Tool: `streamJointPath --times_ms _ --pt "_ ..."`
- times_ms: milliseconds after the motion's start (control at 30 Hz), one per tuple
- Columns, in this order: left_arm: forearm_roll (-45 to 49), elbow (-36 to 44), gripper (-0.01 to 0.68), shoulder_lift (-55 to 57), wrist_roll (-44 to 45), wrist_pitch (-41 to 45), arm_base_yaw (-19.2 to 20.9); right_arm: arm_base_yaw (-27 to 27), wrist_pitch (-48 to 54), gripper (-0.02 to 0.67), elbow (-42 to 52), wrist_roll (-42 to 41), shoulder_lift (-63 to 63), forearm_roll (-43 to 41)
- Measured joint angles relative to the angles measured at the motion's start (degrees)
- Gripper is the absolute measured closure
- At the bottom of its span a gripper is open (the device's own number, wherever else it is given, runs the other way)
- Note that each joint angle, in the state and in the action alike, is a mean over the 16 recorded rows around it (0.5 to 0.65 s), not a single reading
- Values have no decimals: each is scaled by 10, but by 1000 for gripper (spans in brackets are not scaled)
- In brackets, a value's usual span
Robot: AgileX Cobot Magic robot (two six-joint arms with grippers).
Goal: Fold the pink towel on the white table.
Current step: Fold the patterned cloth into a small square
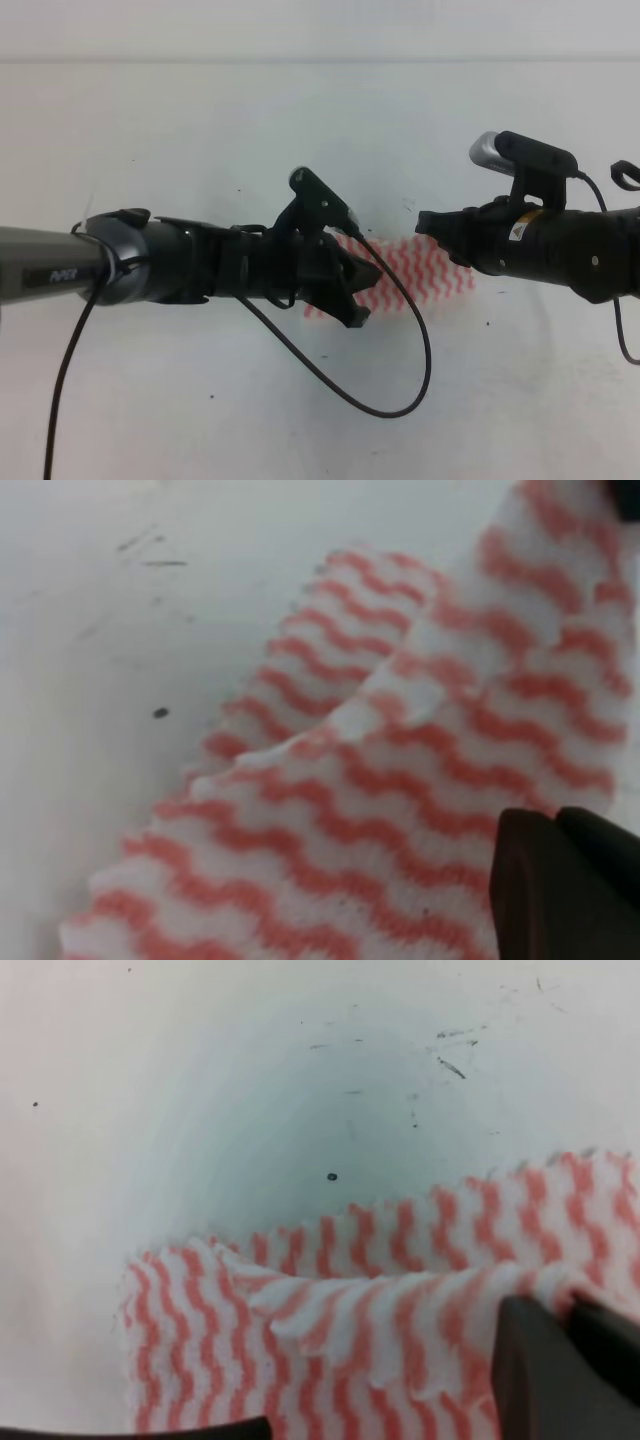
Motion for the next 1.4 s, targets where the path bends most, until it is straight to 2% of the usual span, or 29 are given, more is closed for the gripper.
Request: streamJointPath --times_ms 367,1400 --pt "-2 -16 677 13 38 44 -1 0 2 665 0 0 1 0" --pt "-1 -49 677 57 104 86 -1 0 -28 665 0 0 32 1"
